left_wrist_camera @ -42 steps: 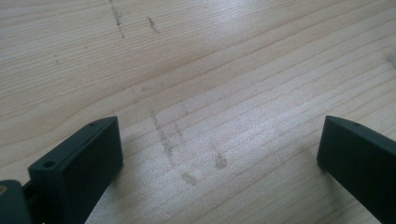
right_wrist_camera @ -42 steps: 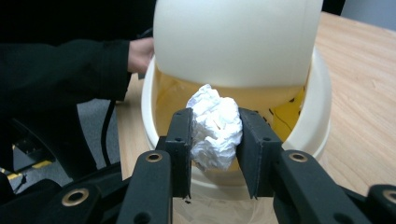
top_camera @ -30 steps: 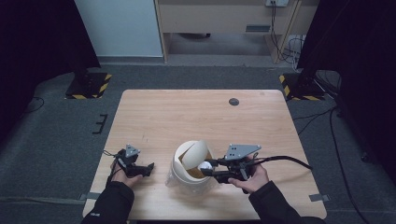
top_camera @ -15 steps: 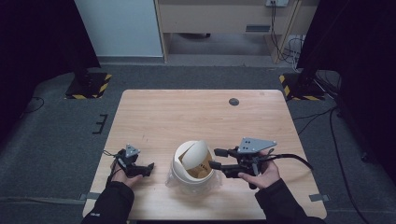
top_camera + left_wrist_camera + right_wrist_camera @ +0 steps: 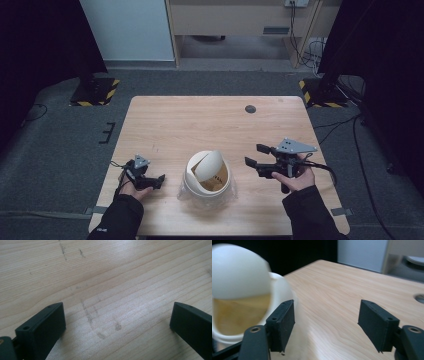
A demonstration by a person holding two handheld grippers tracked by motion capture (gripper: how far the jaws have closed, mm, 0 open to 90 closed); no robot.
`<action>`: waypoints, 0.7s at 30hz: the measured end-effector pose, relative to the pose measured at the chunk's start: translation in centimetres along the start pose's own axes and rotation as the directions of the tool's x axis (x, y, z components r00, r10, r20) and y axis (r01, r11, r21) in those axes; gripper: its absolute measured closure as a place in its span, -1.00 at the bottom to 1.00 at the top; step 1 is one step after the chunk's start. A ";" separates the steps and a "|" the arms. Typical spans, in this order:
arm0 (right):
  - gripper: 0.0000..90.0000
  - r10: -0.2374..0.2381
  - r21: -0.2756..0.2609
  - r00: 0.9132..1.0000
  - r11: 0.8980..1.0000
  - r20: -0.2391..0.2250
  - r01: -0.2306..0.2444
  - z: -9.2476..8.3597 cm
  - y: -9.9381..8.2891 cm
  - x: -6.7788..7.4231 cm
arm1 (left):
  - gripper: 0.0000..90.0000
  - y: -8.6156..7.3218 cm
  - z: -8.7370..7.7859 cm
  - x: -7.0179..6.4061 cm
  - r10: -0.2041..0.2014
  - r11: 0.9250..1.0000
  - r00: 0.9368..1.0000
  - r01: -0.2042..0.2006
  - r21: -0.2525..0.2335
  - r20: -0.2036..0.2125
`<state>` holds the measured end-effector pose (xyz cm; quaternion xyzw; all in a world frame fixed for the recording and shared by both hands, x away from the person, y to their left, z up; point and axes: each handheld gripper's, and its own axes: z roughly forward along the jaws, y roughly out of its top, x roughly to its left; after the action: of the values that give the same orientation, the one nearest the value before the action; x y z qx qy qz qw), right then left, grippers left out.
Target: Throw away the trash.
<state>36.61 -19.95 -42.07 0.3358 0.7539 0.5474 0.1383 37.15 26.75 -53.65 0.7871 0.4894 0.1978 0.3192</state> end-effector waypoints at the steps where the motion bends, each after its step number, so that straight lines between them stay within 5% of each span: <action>1: -0.37 0.000 0.000 1.000 1.000 0.000 0.000 0.0 0.0 0.0 | -1.00 0.0 0.0 0.0 0.000 1.000 1.000 0.000 0.000 0.000; 7: -0.44 0.040 0.045 0.995 0.998 0.091 -0.044 0.2 -2.2 -2.8 | -1.00 0.0 0.0 0.0 0.000 1.000 1.000 0.000 0.000 0.000; 17: -0.55 0.058 0.159 0.972 0.983 0.228 -0.096 0.6 -6.2 -7.1 | -1.00 0.0 0.0 0.0 0.000 1.000 1.000 0.000 0.000 0.000; 21: -0.61 0.053 0.197 0.956 0.974 0.290 -0.114 0.4 -7.3 -8.6 | -1.00 0.0 0.0 0.0 -0.002 1.000 1.000 0.002 -0.001 0.001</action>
<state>40.60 -26.60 -50.26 0.4551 0.7653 0.4160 0.1846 37.15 26.78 -53.64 0.7866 0.4899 0.1974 0.3198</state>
